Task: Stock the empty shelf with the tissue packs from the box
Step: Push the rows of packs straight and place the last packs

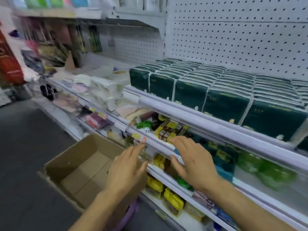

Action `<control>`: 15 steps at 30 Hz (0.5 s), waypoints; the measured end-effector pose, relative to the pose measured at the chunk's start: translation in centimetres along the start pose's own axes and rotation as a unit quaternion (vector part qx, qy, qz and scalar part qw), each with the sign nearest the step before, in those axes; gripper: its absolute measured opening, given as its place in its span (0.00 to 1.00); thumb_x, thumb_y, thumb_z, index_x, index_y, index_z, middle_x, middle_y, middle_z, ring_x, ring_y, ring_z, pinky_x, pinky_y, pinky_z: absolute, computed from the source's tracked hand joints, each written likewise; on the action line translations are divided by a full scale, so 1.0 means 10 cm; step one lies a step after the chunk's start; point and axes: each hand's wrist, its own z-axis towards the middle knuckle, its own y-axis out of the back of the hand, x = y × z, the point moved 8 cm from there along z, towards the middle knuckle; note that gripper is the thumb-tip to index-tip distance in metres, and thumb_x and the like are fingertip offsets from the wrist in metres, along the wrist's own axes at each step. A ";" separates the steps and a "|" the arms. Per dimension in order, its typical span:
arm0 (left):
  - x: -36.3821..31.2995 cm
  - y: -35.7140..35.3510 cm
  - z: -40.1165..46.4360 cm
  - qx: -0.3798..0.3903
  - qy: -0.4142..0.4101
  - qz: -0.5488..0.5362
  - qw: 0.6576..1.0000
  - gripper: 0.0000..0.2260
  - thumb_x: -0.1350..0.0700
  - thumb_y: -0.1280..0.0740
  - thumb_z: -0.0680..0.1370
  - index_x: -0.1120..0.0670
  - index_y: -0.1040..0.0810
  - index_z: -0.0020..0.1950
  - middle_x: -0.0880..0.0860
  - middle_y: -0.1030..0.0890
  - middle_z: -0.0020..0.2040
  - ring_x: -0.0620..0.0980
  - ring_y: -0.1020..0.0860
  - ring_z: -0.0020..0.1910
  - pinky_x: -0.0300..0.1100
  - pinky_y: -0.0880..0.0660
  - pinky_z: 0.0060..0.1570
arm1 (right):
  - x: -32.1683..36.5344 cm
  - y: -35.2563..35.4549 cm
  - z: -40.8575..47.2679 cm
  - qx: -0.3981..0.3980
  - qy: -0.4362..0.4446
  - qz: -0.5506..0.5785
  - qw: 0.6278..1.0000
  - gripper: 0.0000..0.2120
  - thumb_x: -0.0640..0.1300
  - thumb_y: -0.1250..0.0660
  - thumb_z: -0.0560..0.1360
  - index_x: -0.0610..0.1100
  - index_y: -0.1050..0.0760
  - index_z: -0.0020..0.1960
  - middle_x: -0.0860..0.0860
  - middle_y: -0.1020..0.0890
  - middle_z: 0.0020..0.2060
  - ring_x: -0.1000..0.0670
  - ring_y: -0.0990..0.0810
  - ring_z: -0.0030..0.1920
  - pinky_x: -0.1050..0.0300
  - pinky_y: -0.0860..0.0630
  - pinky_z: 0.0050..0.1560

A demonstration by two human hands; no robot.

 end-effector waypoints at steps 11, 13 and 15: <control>3.03 -0.53 -0.16 0.183 0.199 -0.031 0.962 0.23 0.41 0.38 0.79 0.41 0.39 0.73 0.43 0.28 0.68 0.45 0.25 0.61 0.46 0.26 0.57 | 0.88 -2.65 0.76 0.287 -0.113 0.098 0.946 0.21 0.51 0.43 0.80 0.55 0.38 0.73 0.55 0.32 0.69 0.52 0.30 0.67 0.55 0.27 0.58; 3.49 -0.73 -0.19 0.218 0.220 -0.014 0.951 0.22 0.41 0.39 0.79 0.42 0.38 0.72 0.44 0.28 0.68 0.47 0.25 0.63 0.46 0.28 0.60 | 1.01 -3.14 0.81 0.349 -0.126 0.112 0.922 0.23 0.48 0.43 0.81 0.54 0.41 0.75 0.54 0.34 0.70 0.52 0.31 0.67 0.59 0.33 0.58; 3.90 -0.92 -0.21 0.247 0.240 0.016 0.939 0.23 0.41 0.39 0.79 0.43 0.39 0.73 0.46 0.28 0.70 0.50 0.27 0.66 0.49 0.33 0.66 | 1.06 -3.60 0.84 0.392 -0.131 0.097 0.906 0.23 0.48 0.42 0.80 0.52 0.40 0.74 0.53 0.34 0.70 0.51 0.30 0.66 0.58 0.32 0.58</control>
